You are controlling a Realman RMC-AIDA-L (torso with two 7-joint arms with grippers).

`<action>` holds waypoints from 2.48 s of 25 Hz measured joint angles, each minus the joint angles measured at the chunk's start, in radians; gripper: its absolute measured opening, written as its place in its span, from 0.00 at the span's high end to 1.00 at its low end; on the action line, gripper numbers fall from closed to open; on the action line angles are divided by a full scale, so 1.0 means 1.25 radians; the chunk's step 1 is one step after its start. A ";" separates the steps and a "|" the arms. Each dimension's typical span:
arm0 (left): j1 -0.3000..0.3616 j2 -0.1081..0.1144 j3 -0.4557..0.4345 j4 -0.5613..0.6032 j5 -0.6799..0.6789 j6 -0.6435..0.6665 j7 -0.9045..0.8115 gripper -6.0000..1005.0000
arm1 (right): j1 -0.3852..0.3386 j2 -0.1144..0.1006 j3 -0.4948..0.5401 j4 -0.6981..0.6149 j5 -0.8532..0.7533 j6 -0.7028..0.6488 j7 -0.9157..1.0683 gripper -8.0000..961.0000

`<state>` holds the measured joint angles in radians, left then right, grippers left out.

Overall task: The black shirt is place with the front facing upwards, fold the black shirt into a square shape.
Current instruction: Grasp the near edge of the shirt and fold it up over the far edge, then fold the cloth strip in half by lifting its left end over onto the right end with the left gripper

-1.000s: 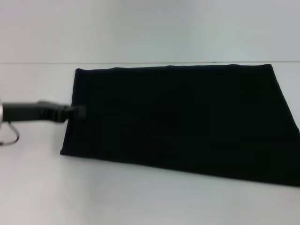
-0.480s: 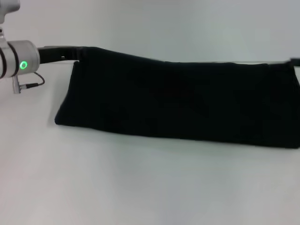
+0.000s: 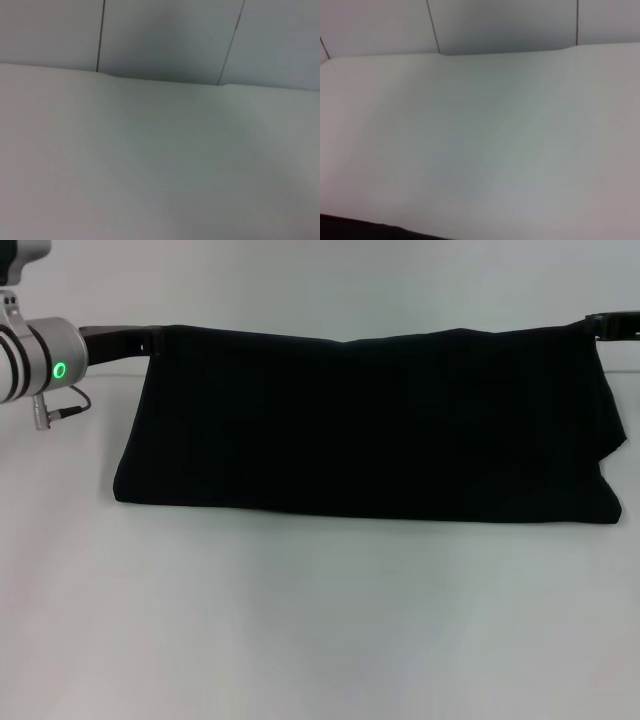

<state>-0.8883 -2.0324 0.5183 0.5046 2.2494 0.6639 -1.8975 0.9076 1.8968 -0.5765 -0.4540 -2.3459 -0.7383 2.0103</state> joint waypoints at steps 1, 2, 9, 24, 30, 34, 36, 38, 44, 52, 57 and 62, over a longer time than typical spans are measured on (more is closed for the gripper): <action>0.000 -0.001 0.007 -0.005 -0.001 -0.015 0.000 0.95 | 0.002 0.002 -0.008 0.010 0.000 0.015 -0.001 0.97; 0.000 -0.003 0.013 -0.012 -0.002 -0.034 0.000 0.94 | 0.004 0.005 -0.019 0.021 0.000 0.035 -0.001 0.97; -0.003 -0.028 0.063 -0.017 -0.004 -0.111 0.003 0.91 | 0.002 0.037 -0.043 0.037 0.000 0.131 -0.004 0.96; -0.002 -0.040 0.065 0.012 -0.054 -0.194 -0.006 0.59 | -0.026 0.045 -0.049 -0.035 0.001 0.160 -0.003 0.67; 0.008 -0.033 0.062 0.039 -0.057 -0.081 -0.007 0.47 | -0.053 0.027 -0.047 -0.076 0.000 0.041 0.066 0.34; 0.030 -0.028 0.061 0.091 -0.065 0.081 -0.019 0.34 | -0.080 0.006 -0.046 -0.136 0.000 -0.125 0.145 0.24; 0.045 -0.026 0.061 0.115 -0.065 0.170 -0.026 0.25 | -0.093 -0.005 -0.046 -0.157 -0.001 -0.202 0.174 0.21; 0.062 -0.025 0.060 0.128 -0.065 0.223 -0.029 0.20 | -0.108 -0.018 -0.043 -0.170 0.000 -0.275 0.200 0.20; 0.122 -0.019 0.063 0.145 -0.065 0.325 -0.048 0.18 | -0.151 -0.052 0.019 -0.177 0.002 -0.438 0.232 0.20; 0.215 -0.016 0.065 0.206 -0.060 0.409 -0.055 0.18 | -0.210 -0.063 0.045 -0.169 -0.001 -0.517 0.247 0.20; 0.262 -0.016 0.059 0.224 -0.064 0.478 -0.094 0.18 | -0.231 -0.057 0.048 -0.167 0.002 -0.524 0.239 0.20; 0.277 0.002 0.059 0.203 -0.059 0.518 -0.195 0.19 | -0.231 -0.055 0.050 -0.167 0.003 -0.508 0.231 0.20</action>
<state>-0.5417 -2.0296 0.5916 0.7586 2.1759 1.3110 -2.1416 0.6191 1.8282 -0.5140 -0.6627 -2.3423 -1.3731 2.2989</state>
